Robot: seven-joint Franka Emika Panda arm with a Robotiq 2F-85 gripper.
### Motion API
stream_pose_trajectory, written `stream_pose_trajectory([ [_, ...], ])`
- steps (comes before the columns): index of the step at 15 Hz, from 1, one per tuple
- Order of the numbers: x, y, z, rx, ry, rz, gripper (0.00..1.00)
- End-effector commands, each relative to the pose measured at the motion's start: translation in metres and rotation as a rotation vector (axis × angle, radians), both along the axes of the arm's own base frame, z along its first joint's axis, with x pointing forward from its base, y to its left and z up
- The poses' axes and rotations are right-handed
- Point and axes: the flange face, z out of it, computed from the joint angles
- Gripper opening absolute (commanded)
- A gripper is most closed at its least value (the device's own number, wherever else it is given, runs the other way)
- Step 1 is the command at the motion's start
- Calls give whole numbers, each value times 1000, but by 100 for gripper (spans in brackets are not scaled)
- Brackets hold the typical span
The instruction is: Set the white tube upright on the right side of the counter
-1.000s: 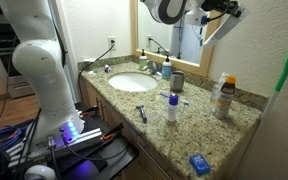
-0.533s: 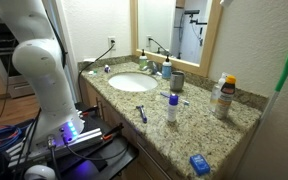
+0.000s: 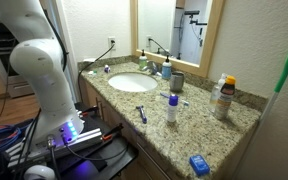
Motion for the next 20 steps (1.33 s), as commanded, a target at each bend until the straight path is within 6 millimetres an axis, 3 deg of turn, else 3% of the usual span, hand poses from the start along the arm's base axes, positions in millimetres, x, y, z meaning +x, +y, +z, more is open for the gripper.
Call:
stream_pose_trajectory([
  [1, -11, 2, 16, -156, 87, -4, 1],
  [4, -25, 13, 36, -263, 121, 8, 1],
  [7, -42, 26, -4, -171, 150, 46, 1],
  [8, -46, 32, -29, -94, 150, 65, 1],
  [9, -30, 18, 7, -175, 130, 31, 4],
  [12, -38, 26, -29, -101, 158, 57, 4],
  [20, -41, 29, -29, -97, 154, 60, 1],
])
